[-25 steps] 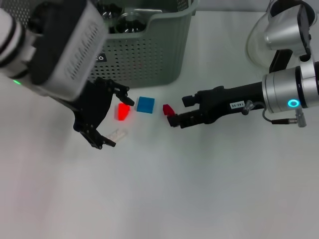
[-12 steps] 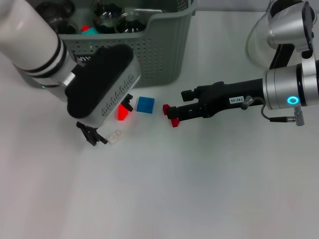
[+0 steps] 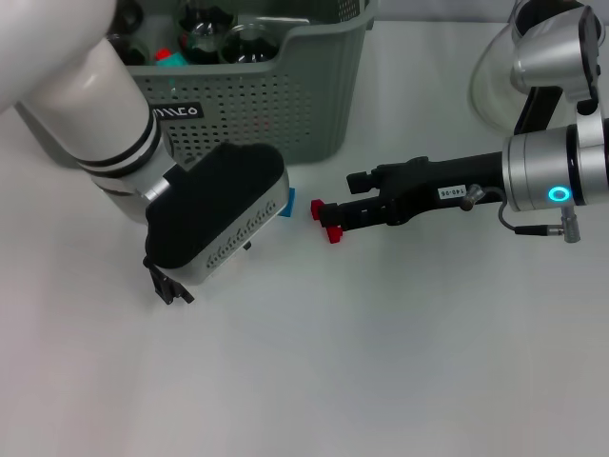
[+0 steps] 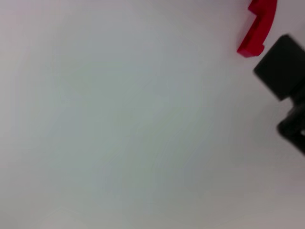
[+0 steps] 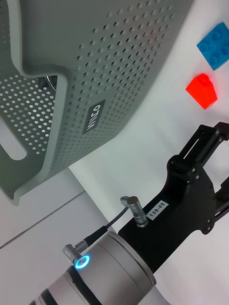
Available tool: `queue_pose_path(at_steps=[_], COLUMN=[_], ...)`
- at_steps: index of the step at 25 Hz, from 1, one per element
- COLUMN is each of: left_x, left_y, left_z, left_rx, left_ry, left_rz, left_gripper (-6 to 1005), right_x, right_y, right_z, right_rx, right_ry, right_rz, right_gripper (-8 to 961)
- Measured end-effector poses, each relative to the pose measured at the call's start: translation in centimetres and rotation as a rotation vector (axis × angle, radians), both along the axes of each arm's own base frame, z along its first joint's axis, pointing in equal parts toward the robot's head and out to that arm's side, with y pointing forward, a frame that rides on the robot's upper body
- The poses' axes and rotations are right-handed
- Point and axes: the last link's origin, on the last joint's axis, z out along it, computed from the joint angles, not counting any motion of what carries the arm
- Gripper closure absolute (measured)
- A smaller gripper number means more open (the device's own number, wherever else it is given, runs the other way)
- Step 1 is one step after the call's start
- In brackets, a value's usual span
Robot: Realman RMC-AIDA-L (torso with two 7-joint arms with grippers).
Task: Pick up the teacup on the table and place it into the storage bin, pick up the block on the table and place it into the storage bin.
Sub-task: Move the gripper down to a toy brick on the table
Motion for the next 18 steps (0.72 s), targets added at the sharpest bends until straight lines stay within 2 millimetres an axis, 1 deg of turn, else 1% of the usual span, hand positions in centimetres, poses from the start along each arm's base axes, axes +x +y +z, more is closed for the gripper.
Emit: queue_pose_path(at_steps=[11, 18], left_x=[0.4, 1.0], left_y=[0.0, 0.1], left_z=[-1.0, -1.4], left_rx=[-0.057, -0.082], left_ry=[0.081, 0.11], left_rz=[-0.044, -0.08], left_gripper=[52, 52], right_x=[0.2, 0.2], right_y=[0.0, -0.2], right_z=[-0.2, -0.4], right_rx=[0.007, -0.001], right_ry=[-0.001, 0.003], right_rz=[-0.004, -0.007], right_gripper=[39, 38])
